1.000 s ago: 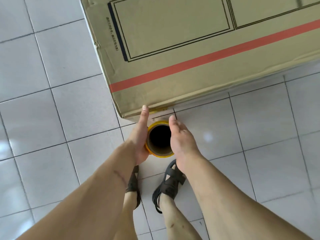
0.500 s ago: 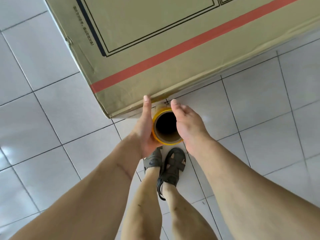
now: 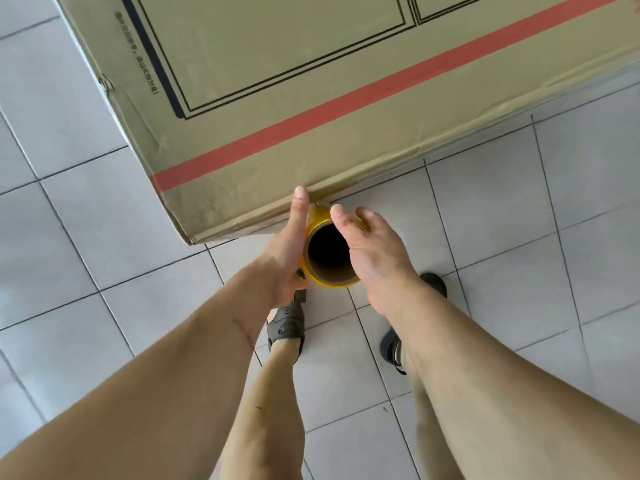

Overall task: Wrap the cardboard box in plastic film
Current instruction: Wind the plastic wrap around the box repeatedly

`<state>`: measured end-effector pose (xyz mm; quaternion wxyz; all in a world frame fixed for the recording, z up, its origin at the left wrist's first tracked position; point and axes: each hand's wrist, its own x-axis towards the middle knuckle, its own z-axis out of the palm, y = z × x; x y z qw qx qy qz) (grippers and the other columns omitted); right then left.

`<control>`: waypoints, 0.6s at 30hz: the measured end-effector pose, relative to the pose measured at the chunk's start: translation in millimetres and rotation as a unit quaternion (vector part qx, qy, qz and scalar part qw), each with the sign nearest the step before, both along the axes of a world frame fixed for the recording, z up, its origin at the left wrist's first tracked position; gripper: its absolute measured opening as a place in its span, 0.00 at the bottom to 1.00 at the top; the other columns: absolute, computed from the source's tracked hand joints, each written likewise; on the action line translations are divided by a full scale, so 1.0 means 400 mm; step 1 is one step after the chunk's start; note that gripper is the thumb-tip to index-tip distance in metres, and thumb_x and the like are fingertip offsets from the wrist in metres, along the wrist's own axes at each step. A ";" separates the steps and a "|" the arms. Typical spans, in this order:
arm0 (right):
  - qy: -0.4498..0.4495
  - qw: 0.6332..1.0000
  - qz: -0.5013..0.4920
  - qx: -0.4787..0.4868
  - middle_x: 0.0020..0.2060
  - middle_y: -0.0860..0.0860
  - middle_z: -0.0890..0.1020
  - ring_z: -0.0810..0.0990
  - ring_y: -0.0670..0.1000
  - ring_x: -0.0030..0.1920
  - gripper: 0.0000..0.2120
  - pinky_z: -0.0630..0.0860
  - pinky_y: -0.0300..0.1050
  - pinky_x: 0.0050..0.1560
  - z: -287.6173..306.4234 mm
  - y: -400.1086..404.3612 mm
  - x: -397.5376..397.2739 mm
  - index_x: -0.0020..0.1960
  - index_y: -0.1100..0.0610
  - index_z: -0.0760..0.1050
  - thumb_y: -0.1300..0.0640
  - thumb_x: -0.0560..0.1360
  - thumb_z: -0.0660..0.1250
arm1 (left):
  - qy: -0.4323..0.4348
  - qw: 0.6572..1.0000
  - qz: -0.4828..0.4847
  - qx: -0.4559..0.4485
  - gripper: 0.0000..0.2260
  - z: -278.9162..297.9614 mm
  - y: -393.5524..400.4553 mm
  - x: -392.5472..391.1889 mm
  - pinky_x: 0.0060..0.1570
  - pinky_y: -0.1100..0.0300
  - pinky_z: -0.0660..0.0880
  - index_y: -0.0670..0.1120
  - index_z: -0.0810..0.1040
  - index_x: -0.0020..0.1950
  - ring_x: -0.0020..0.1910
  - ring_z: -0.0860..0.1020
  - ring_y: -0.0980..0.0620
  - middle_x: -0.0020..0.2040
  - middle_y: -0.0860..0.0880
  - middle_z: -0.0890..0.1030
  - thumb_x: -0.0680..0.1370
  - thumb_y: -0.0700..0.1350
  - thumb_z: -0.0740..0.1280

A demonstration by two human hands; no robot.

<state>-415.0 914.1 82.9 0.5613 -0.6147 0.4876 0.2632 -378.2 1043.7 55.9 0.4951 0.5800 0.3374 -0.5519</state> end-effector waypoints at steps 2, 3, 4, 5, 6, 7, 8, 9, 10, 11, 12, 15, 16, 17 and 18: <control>0.012 0.998 -0.025 0.048 0.66 0.40 0.73 0.71 0.43 0.62 0.36 0.63 0.41 0.58 0.000 -0.010 -0.003 0.75 0.45 0.66 0.32 0.72 0.67 | -0.047 0.998 0.001 0.044 0.57 0.010 -0.027 0.010 0.78 0.42 0.69 0.49 0.78 0.78 0.74 0.79 0.43 0.75 0.48 0.81 0.64 0.89 0.58; 0.016 0.996 -0.042 0.078 0.67 0.41 0.73 0.70 0.42 0.63 0.35 0.62 0.41 0.59 -0.004 -0.013 -0.006 0.74 0.44 0.67 0.31 0.72 0.66 | -0.049 0.998 0.023 0.034 0.56 0.007 -0.037 0.016 0.77 0.41 0.71 0.47 0.78 0.77 0.72 0.81 0.42 0.73 0.46 0.83 0.64 0.88 0.60; 0.013 0.993 -0.057 0.101 0.66 0.40 0.74 0.70 0.42 0.63 0.31 0.61 0.42 0.59 -0.010 -0.018 -0.007 0.71 0.43 0.69 0.30 0.72 0.64 | -0.036 0.998 0.054 0.005 0.56 0.004 -0.045 0.022 0.76 0.40 0.74 0.45 0.79 0.75 0.68 0.85 0.42 0.68 0.44 0.86 0.64 0.87 0.62; 0.008 0.991 -0.068 0.111 0.64 0.40 0.75 0.71 0.42 0.63 0.26 0.62 0.42 0.59 -0.012 -0.026 -0.006 0.67 0.42 0.71 0.30 0.74 0.62 | -0.028 0.996 0.080 -0.012 0.55 0.008 -0.055 0.019 0.74 0.41 0.76 0.43 0.80 0.74 0.64 0.87 0.42 0.64 0.42 0.88 0.66 0.87 0.61; 0.004 0.992 -0.069 0.105 0.62 0.40 0.75 0.71 0.42 0.62 0.24 0.62 0.41 0.58 -0.014 -0.033 -0.006 0.66 0.41 0.71 0.30 0.75 0.60 | -0.023 0.994 0.100 -0.028 0.53 0.011 -0.060 0.011 0.74 0.41 0.77 0.42 0.81 0.73 0.64 0.87 0.42 0.63 0.41 0.88 0.71 0.86 0.57; -0.004 0.994 -0.055 0.090 0.62 0.40 0.75 0.72 0.43 0.61 0.23 0.63 0.41 0.57 -0.012 -0.043 -0.003 0.66 0.42 0.72 0.32 0.76 0.60 | -0.012 0.992 0.116 -0.043 0.52 0.006 -0.066 0.001 0.74 0.42 0.77 0.42 0.82 0.73 0.65 0.86 0.42 0.64 0.40 0.88 0.74 0.84 0.52; -0.012 0.997 -0.032 0.064 0.63 0.41 0.76 0.73 0.43 0.60 0.24 0.64 0.40 0.56 -0.013 -0.054 -0.003 0.67 0.45 0.73 0.33 0.77 0.61 | 0.006 0.990 0.131 -0.061 0.52 0.001 -0.072 -0.014 0.74 0.42 0.76 0.42 0.82 0.73 0.67 0.85 0.42 0.65 0.40 0.87 0.75 0.83 0.48; -0.020 0.999 -0.015 0.033 0.63 0.43 0.77 0.75 0.44 0.60 0.25 0.66 0.38 0.54 -0.012 -0.063 -0.002 0.67 0.47 0.74 0.34 0.76 0.63 | 0.018 0.988 0.139 -0.070 0.52 -0.006 -0.077 -0.030 0.75 0.41 0.75 0.44 0.82 0.73 0.68 0.85 0.42 0.66 0.40 0.87 0.75 0.83 0.46; -0.029 1.000 -0.006 0.006 0.62 0.44 0.78 0.76 0.45 0.59 0.26 0.67 0.37 0.52 -0.015 -0.074 -0.005 0.67 0.49 0.75 0.35 0.75 0.65 | 0.020 0.988 0.139 -0.070 0.52 -0.009 -0.086 -0.044 0.76 0.40 0.75 0.45 0.82 0.73 0.69 0.84 0.41 0.67 0.41 0.87 0.75 0.84 0.46; -0.036 0.999 -0.005 -0.009 0.61 0.44 0.78 0.76 0.45 0.59 0.27 0.68 0.37 0.52 -0.018 -0.083 -0.010 0.67 0.49 0.75 0.35 0.74 0.66 | 0.014 0.991 0.122 -0.059 0.52 -0.003 -0.097 -0.052 0.76 0.40 0.75 0.46 0.83 0.72 0.68 0.85 0.42 0.66 0.42 0.87 0.73 0.85 0.47; -0.039 0.999 -0.004 -0.011 0.62 0.44 0.77 0.75 0.44 0.59 0.28 0.68 0.37 0.53 -0.021 -0.092 -0.016 0.68 0.49 0.74 0.34 0.74 0.67 | 0.000 0.993 0.113 -0.040 0.53 0.003 -0.109 -0.057 0.76 0.39 0.75 0.47 0.83 0.72 0.67 0.85 0.42 0.64 0.43 0.88 0.70 0.87 0.50; -0.042 0.998 -0.008 0.047 0.64 0.43 0.77 0.75 0.43 0.63 0.31 0.69 0.40 0.59 -0.028 -0.107 -0.031 0.69 0.47 0.73 0.31 0.72 0.66 | -0.056 0.989 0.137 0.016 0.63 -0.014 -0.131 -0.050 0.75 0.40 0.76 0.47 0.82 0.73 0.64 0.87 0.43 0.62 0.45 0.89 0.54 0.92 0.60; -0.050 0.997 -0.013 0.065 0.64 0.42 0.77 0.74 0.42 0.63 0.30 0.68 0.39 0.60 -0.032 -0.113 -0.032 0.69 0.46 0.73 0.31 0.73 0.64 | -0.063 0.987 0.146 0.007 0.62 -0.006 -0.141 -0.040 0.74 0.40 0.77 0.45 0.81 0.74 0.63 0.87 0.42 0.62 0.43 0.89 0.58 0.90 0.60; -0.057 0.995 -0.024 0.075 0.64 0.42 0.77 0.74 0.41 0.61 0.28 0.67 0.37 0.58 -0.030 -0.120 -0.029 0.70 0.46 0.72 0.33 0.75 0.63 | -0.062 0.987 0.151 -0.010 0.58 0.001 -0.153 -0.029 0.73 0.40 0.78 0.43 0.81 0.74 0.63 0.87 0.42 0.63 0.41 0.89 0.65 0.88 0.58; -0.060 0.995 -0.032 0.073 0.64 0.43 0.77 0.74 0.41 0.61 0.27 0.66 0.36 0.57 -0.030 -0.128 -0.023 0.70 0.47 0.72 0.34 0.76 0.62 | -0.055 0.986 0.153 -0.024 0.55 0.001 -0.160 -0.021 0.72 0.41 0.79 0.42 0.81 0.74 0.64 0.87 0.41 0.64 0.40 0.88 0.71 0.86 0.54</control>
